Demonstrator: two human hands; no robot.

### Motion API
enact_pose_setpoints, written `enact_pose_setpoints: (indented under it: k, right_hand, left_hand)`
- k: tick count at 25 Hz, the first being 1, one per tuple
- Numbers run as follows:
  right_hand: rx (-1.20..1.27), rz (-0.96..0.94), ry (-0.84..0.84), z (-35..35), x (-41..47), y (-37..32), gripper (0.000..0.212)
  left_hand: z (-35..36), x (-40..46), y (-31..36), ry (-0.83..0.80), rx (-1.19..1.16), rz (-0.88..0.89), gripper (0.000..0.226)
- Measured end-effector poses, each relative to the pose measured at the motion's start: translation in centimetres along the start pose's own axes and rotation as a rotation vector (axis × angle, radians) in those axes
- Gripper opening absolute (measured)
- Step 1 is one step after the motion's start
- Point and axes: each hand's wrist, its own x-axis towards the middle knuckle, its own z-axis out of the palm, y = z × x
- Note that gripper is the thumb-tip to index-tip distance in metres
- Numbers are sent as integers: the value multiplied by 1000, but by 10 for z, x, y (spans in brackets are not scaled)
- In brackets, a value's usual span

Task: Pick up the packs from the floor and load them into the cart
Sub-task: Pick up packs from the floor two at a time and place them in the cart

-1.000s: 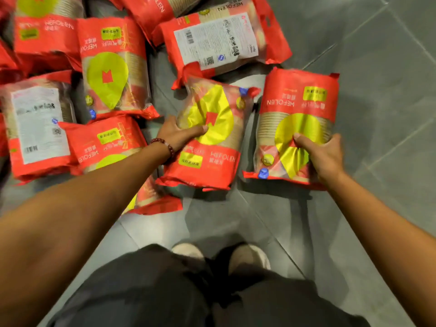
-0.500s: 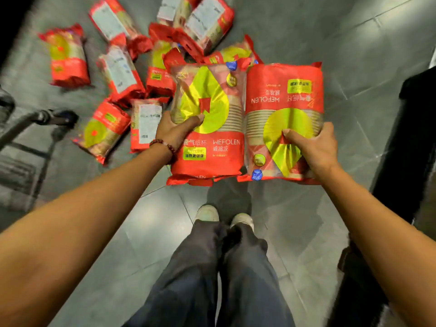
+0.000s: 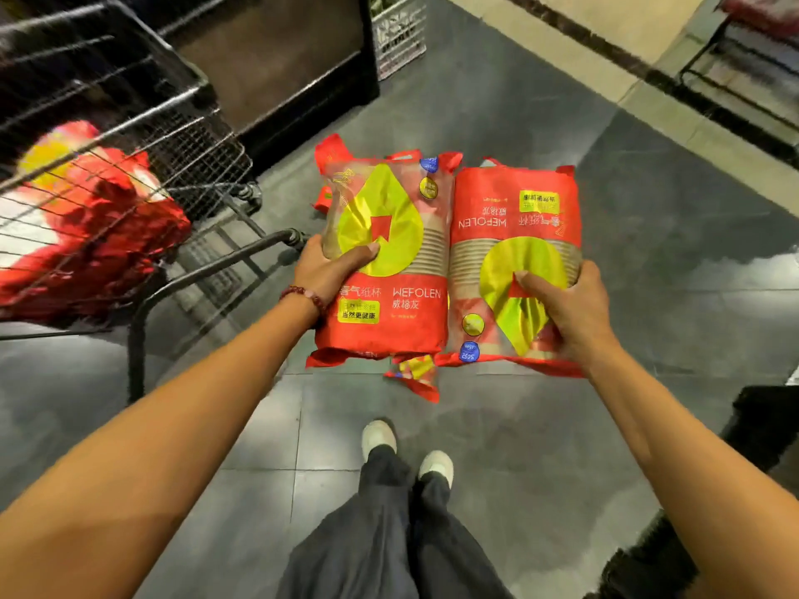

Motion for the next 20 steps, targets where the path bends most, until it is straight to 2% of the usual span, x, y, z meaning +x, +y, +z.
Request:
enact_pose_setpoints:
  k: [4, 5, 7, 9, 11, 16, 20]
  right_hand:
    - [-8, -128, -140, 65, -21, -75, 78]
    - [-13, -161, -186, 84, -27, -90, 79]
    - [-15, -197, -249, 129, -43, -126, 77]
    - [-20, -243, -352, 181, -64, -164, 63]
    - [-32, -291, -421, 233, -84, -196, 53]
    - [-75, -344, -517, 353, -120, -262, 80]
    - [-67, -426, -593, 441, -139, -314, 88]
  left_hand:
    - [-105, -23, 12, 193, -75, -2, 101]
    - [-129, -28, 14, 229, -78, 7, 95]
    - [-181, -41, 20, 293, -87, 52, 67]
    - [-238, -55, 26, 375, -104, 81, 44]
    - [-296, -68, 27, 450, -147, 101, 45]
    - [-419, -83, 34, 560, -197, 73, 59]
    - [-505, -71, 40, 635, -208, 27, 46]
